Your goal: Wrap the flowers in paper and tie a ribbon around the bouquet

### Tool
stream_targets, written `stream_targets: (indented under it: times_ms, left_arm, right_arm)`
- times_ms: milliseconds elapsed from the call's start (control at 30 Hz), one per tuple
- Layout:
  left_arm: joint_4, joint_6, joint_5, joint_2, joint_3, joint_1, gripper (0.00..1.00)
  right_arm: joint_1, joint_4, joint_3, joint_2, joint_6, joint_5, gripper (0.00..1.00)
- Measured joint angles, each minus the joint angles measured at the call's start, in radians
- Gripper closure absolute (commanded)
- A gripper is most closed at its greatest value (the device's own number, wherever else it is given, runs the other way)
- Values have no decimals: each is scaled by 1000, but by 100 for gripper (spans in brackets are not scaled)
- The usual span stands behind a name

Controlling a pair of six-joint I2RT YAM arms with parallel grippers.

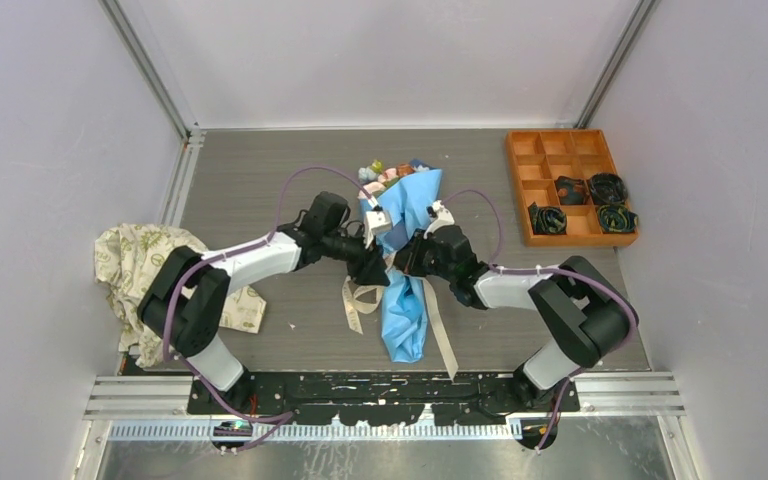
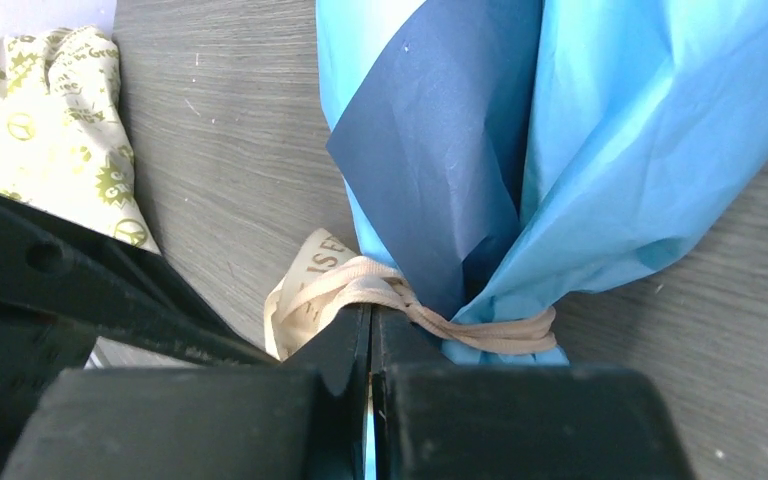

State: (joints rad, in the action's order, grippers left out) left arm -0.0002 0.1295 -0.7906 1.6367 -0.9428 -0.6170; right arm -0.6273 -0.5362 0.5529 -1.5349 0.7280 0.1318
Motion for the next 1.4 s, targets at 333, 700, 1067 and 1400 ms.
stream_targets:
  times_ms: [333,700,1067,1400]
  left_arm:
    - [-307,581,-8,4,-138,114,44]
    - [-135,421,121,121,-155,64,72]
    - [-65,331,140,127,-154,61,100]
    - [-35,237,103,98,-144,49,100]
  right_arm:
    - [26,-89,6,-84,-17,57,99]
    - [27,-73,17,-89,-19,63,99]
    - [27,44,17,0,-50,47,99]
    - [-6,48,21,18,-64,8,99]
